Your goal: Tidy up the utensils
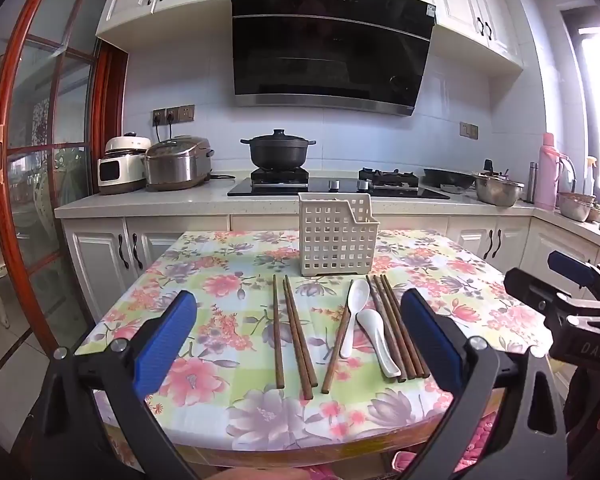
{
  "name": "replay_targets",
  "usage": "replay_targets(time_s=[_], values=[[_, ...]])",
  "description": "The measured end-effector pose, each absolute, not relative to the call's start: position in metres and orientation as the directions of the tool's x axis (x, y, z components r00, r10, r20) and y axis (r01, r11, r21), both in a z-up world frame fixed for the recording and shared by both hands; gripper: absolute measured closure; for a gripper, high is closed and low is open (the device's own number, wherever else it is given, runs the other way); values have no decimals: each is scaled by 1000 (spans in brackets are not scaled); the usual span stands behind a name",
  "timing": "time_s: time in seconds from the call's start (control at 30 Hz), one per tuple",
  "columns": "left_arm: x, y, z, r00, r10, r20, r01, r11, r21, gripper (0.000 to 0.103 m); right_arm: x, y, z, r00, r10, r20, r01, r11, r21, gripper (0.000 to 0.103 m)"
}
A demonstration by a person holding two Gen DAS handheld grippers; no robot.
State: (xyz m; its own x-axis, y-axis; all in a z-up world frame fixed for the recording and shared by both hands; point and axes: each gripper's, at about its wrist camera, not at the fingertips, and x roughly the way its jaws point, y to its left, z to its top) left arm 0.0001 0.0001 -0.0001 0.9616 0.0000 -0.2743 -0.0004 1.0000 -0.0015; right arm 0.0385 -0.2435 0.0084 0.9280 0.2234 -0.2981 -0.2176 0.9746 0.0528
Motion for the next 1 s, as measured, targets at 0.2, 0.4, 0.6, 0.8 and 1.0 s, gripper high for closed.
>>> replay_targets(time_s=[0.2, 0.4, 0.6, 0.8, 1.0], values=[[1, -3, -1, 962, -2, -273, 0, 1000, -7, 4, 33, -242, 11, 932, 227, -281, -224, 974, 46, 7], [3, -6, -1, 962, 0, -274, -4, 1000, -13, 4, 34, -243, 12, 930, 229, -286, -227, 973, 41, 7], [0, 3, 0, 962, 1, -272, -2, 1000, -6, 4, 31, -240, 13, 931, 227, -286, -225, 973, 39, 7], [-7, 2, 2, 963, 4, -270, -7, 1000, -10, 4, 32, -241, 15, 929, 224, -294, -221, 974, 43, 7], [-8, 2, 3, 962, 3, -271, -7, 1000, -12, 4, 34, -241, 13, 930, 220, -293, -219, 975, 38, 7]])
